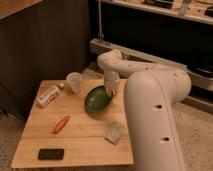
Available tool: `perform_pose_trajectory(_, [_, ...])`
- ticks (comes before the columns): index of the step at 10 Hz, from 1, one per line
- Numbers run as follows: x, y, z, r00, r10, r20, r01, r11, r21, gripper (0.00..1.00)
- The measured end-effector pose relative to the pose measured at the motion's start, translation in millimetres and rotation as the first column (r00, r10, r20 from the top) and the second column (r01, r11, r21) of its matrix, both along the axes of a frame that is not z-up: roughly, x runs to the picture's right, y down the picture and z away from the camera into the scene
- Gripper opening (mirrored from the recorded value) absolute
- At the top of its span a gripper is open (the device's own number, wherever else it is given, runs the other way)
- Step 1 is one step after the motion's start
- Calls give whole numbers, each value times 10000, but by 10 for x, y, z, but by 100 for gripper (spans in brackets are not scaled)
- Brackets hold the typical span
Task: Drag the ceramic bowl in a circle
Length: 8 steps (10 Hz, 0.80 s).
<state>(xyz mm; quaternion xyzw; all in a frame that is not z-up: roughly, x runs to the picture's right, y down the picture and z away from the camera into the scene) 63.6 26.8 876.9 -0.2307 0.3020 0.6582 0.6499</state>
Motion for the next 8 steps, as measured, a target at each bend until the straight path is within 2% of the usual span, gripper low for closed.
perform_pose_trajectory(2, [296, -40, -123, 9985, 152, -527, -147, 9998, 97, 13])
perform_pose_trajectory(4, [508, -13, -204, 9962, 275, -828, -270, 9996, 78, 13])
perform_pose_trajectory(6, [788, 160, -306, 9926, 518, -1098, -537, 9985, -141, 13])
perform_pose_trajectory(8, [813, 386, -453, 9933, 563, -1006, -613, 9970, -466, 13])
